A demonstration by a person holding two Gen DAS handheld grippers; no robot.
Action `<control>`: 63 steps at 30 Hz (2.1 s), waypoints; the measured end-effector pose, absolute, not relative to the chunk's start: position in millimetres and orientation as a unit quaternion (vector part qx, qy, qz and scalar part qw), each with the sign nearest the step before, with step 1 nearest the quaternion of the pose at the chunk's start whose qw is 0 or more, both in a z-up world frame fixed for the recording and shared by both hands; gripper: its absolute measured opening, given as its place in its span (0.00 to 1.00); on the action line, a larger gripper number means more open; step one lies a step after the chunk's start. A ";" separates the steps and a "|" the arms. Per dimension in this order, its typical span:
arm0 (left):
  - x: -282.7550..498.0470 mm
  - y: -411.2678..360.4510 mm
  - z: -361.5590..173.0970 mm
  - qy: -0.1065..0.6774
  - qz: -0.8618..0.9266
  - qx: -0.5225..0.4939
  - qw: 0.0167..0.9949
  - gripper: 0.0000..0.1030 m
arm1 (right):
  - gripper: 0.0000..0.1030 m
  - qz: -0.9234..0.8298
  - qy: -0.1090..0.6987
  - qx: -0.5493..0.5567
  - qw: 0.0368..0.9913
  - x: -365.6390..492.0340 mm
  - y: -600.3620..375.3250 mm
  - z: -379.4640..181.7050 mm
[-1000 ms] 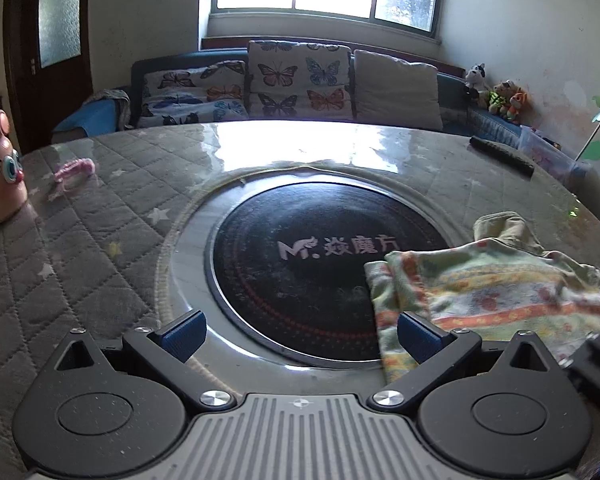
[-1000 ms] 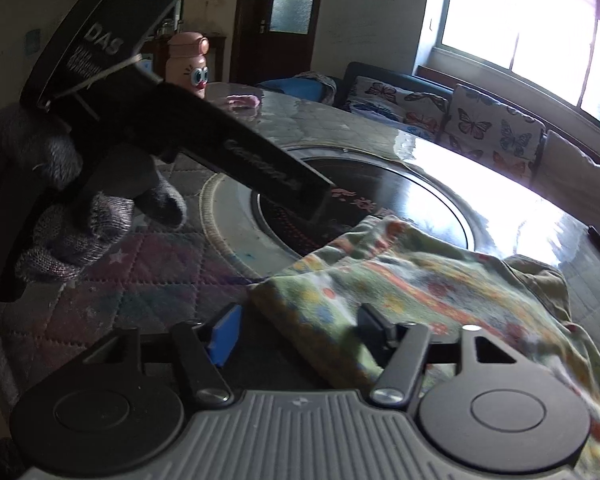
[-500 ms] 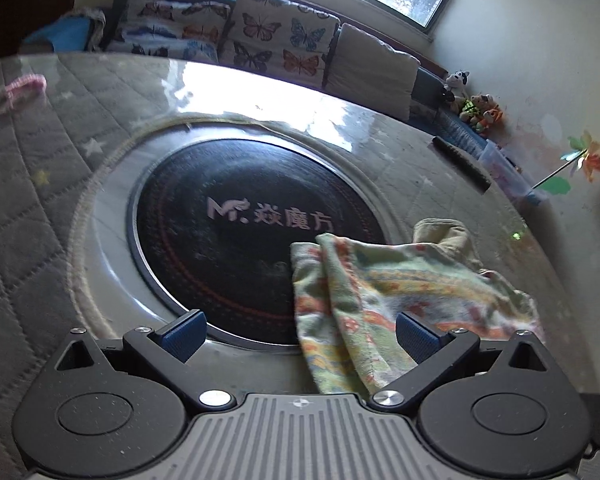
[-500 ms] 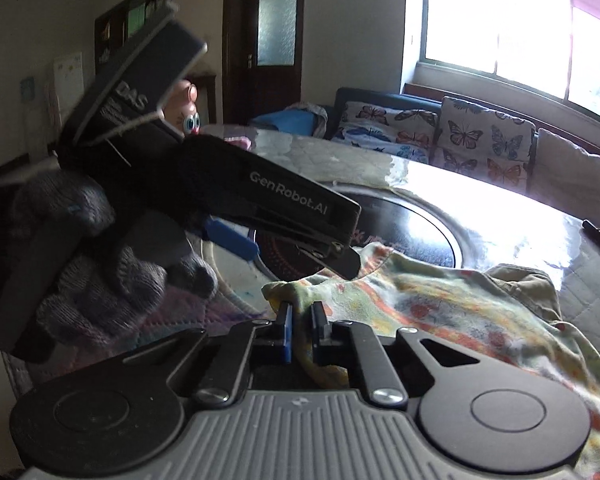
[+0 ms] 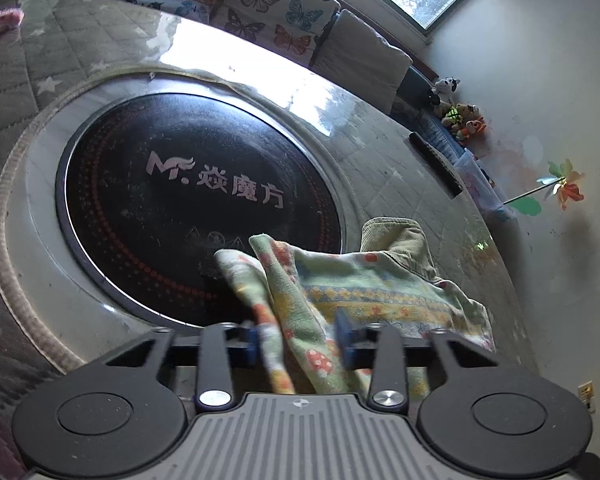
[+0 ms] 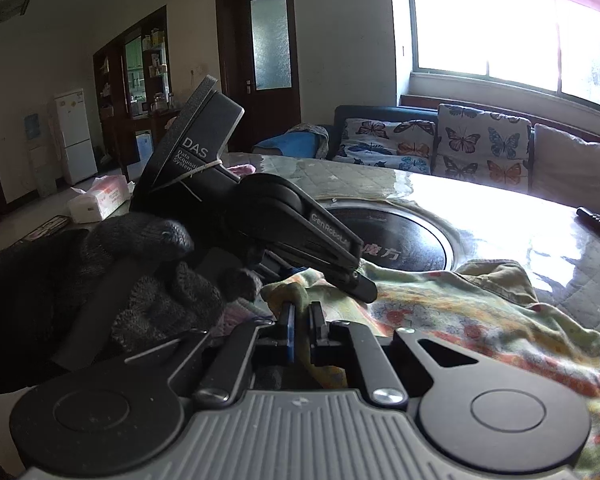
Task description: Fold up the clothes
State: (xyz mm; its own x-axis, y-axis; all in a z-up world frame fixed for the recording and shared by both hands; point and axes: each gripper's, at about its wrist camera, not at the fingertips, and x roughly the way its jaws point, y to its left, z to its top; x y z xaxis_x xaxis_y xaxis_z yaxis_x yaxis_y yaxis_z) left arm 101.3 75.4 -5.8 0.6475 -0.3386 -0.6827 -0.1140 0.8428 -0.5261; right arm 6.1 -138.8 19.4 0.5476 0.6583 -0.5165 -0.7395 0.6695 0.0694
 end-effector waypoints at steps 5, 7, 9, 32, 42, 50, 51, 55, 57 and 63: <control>99.6 72.4 -5.3 0.408 -0.066 -0.256 0.874 0.14 | 0.14 0.394 0.271 -0.043 0.877 10.1 -159.3 21.4; 99.5 71.4 -4.3 0.406 -0.067 -0.251 0.876 0.13 | 0.15 0.379 0.273 -0.036 0.883 14.5 -169.2 22.5; 99.4 70.8 -4.1 0.405 -0.066 -0.247 0.878 0.13 | 0.17 0.337 0.281 -0.030 0.898 27.0 -189.1 19.6; 106.3 45.4 19.9 0.383 -0.065 -0.167 0.906 0.10 | 0.10 0.118 0.320 0.038 0.939 135.1 -303.6 -28.3; 136.2 -2.2 57.4 0.349 -0.107 -0.112 0.924 0.08 | 0.09 0.091 0.259 0.022 0.961 126.3 -325.6 19.2; 179.1 -67.6 71.1 0.331 -0.145 -0.067 0.930 0.08 | 0.09 0.025 0.235 -0.007 0.972 148.7 -366.1 45.0; 182.9 -74.3 71.7 0.329 -0.149 -0.061 0.931 0.08 | 0.09 0.017 0.234 -0.009 0.972 151.4 -370.8 45.6; 196.1 -97.8 72.9 0.319 -0.162 -0.036 0.933 0.08 | 0.09 -0.010 0.231 -0.015 0.973 160.7 -387.9 47.0; 203.9 -107.0 70.5 0.323 -0.167 -0.029 0.931 0.08 | 0.09 -0.022 0.233 -0.013 0.972 164.9 -395.4 44.4; 216.2 -117.5 52.5 0.348 -0.152 -0.004 0.925 0.21 | 0.13 -0.058 0.267 -0.008 0.962 176.2 -411.7 18.9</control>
State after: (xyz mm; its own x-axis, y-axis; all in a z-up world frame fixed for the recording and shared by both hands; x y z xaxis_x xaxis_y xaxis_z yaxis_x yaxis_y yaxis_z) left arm 216.2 -117.5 52.5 0.7121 -0.2842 -0.6419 0.2784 0.9537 -0.1134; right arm 176.2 -411.7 18.9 0.8507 -0.1150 -0.5129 0.1069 0.9932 -0.0453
